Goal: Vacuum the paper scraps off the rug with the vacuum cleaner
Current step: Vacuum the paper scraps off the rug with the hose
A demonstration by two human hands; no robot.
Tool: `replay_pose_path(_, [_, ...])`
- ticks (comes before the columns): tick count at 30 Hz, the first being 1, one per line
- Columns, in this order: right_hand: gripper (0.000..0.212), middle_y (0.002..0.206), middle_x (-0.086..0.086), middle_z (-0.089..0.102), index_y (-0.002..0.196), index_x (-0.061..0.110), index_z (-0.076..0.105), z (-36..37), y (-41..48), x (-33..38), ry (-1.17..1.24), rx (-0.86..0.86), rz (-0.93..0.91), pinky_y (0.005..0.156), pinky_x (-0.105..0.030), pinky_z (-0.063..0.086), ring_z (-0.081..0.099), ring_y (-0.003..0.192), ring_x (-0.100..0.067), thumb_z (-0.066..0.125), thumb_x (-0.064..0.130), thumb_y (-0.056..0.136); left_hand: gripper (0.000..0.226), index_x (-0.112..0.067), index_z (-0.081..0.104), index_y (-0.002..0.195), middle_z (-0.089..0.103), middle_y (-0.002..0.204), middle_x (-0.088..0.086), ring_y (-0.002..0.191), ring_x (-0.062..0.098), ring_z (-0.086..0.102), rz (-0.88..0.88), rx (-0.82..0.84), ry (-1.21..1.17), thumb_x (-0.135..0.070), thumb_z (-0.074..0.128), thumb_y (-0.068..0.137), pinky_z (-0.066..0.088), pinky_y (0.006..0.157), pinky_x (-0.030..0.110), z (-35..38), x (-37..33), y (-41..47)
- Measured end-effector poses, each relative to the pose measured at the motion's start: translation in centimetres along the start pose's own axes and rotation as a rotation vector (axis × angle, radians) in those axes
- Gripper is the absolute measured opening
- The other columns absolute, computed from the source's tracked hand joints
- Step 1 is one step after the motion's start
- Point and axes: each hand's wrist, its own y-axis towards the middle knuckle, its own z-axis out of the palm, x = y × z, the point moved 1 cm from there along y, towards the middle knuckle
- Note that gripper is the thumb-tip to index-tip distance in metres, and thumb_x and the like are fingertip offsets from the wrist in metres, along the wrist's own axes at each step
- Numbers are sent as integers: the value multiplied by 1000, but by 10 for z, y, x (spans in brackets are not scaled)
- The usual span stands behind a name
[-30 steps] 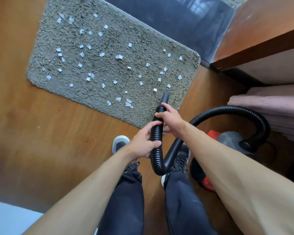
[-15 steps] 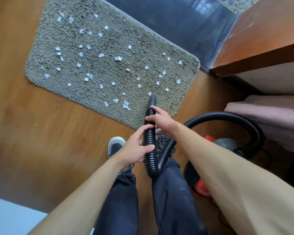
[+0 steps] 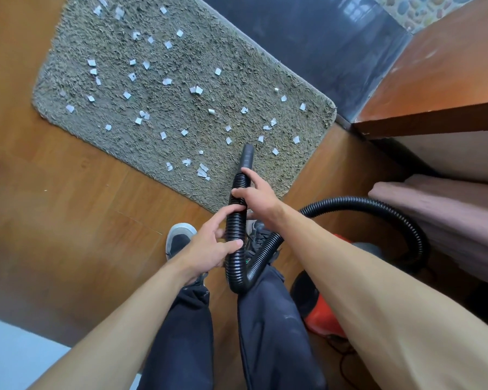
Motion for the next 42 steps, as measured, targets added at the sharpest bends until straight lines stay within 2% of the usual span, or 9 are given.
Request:
replay_pose_path(4, [67,124,-4,56,150,31,34,-7,6,7,1,-6,-20,66,-36,55,62,95,-15,56,4,92,62,-42,50,129,67,93,-1,73,3,64,40,-20,-2,8,55,92,55,62,24,6,-10,7])
replay_pose_path(7, [66,120,-3,57,149,31,34,-11,11,10,22,-27,-31,64,-35,54,62,92,-15,55,4,93,62,-43,50,127,65,91,-2,66,-3,64,45,-7,38,8,54,92,52,57,19,7,-17,15])
replay_pose_path(16, [63,118,-3,58,147,31,36,-21,15,9,87,-52,-31,63,-35,53,62,88,-15,56,5,93,62,-41,49,132,63,91,-5,68,-8,61,50,34,125,6,55,93,52,60,15,5,-25,23])
replay_pose_path(20, [63,119,-5,58,147,31,36,-27,12,2,144,-81,-22,68,-38,55,62,95,-20,56,5,94,61,-40,49,133,62,89,-10,70,-9,62,50,67,160,6,55,92,51,59,15,9,-25,26])
replay_pose_path(25, [62,127,-5,58,148,33,34,-35,4,-9,193,-108,6,60,-31,54,63,105,-24,54,7,95,61,-40,48,132,62,91,-12,70,-4,63,23,127,167,6,55,93,47,52,9,15,-23,27])
replay_pose_path(31, [62,128,-3,59,147,36,35,-35,-1,-17,197,-125,17,66,-32,56,63,113,-26,55,9,95,62,-48,50,126,63,93,-15,75,-3,63,25,141,198,3,57,91,48,55,10,16,-16,28])
replay_pose_path(35, [60,108,2,59,146,32,36,-30,3,-3,151,-89,-48,65,-31,55,62,95,-17,53,4,96,63,-42,48,130,60,91,-16,69,-7,62,72,112,166,7,55,92,48,59,12,11,-20,27])
replay_pose_path(38, [64,112,-1,59,149,31,34,-26,13,13,90,-65,-71,74,-39,55,61,91,-15,54,3,94,64,-35,44,135,59,95,-10,62,-9,60,125,77,144,12,53,92,47,57,9,8,-26,29])
replay_pose_path(42, [65,110,0,58,149,31,34,-24,21,26,53,-59,-64,69,-35,55,61,86,-13,54,3,93,64,-32,43,139,61,95,-5,60,-8,59,116,61,119,12,51,93,47,55,10,5,-33,34])
